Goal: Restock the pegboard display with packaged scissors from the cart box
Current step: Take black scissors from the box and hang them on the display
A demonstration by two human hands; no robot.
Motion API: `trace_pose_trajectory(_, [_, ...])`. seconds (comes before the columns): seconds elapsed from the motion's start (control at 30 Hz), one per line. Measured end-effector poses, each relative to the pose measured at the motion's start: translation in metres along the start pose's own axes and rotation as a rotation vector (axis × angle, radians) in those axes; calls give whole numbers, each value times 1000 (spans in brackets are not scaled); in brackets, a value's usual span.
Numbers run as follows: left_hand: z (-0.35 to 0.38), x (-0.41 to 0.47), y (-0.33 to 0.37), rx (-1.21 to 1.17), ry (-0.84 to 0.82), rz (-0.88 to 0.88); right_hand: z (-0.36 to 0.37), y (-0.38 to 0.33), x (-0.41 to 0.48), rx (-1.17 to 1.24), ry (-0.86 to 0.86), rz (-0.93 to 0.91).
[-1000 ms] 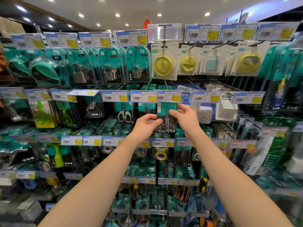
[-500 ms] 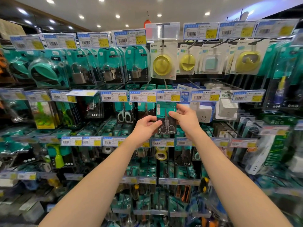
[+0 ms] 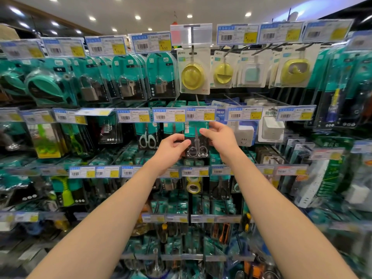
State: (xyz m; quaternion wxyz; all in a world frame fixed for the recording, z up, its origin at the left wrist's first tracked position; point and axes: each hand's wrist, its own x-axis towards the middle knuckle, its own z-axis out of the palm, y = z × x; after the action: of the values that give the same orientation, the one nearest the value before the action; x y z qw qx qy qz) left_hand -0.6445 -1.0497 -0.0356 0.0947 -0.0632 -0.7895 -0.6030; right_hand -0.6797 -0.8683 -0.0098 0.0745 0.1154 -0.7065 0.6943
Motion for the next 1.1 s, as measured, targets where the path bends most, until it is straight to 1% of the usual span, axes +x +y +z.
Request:
trace_pose_trajectory(0.13, [6, -2, 2, -34, -9, -2, -3, -1, 0, -3, 9, -14])
trace_pose_trajectory(0.4, [9, -1, -5, -17, 13, -2, -2, 5, -6, 44, 0, -12])
trace_pose_trajectory(0.47, [9, 2, -3, -5, 35, -10, -1, 1, -3, 0, 9, -26])
trace_pose_trajectory(0.6, [13, 13, 0, 34, 81, -60, 1, 1, 10, -93, 82, -9])
trace_pose_trajectory(0.73, [22, 19, -2, 23, 86, -117, 0, 5, 26, -280, 230, 57])
trace_pose_trajectory(0.8, [26, 20, -3, 37, 105, -119, 1, 6, 32, -348, 266, 59])
trace_pose_trajectory(0.93, [31, 23, -4, 22, 136, -126, 4, 4, 38, -532, 273, 24])
trace_pose_trajectory(1.1, [35, 26, -6, 39, 159, -125, 8, 7, 41, -587, 259, 22])
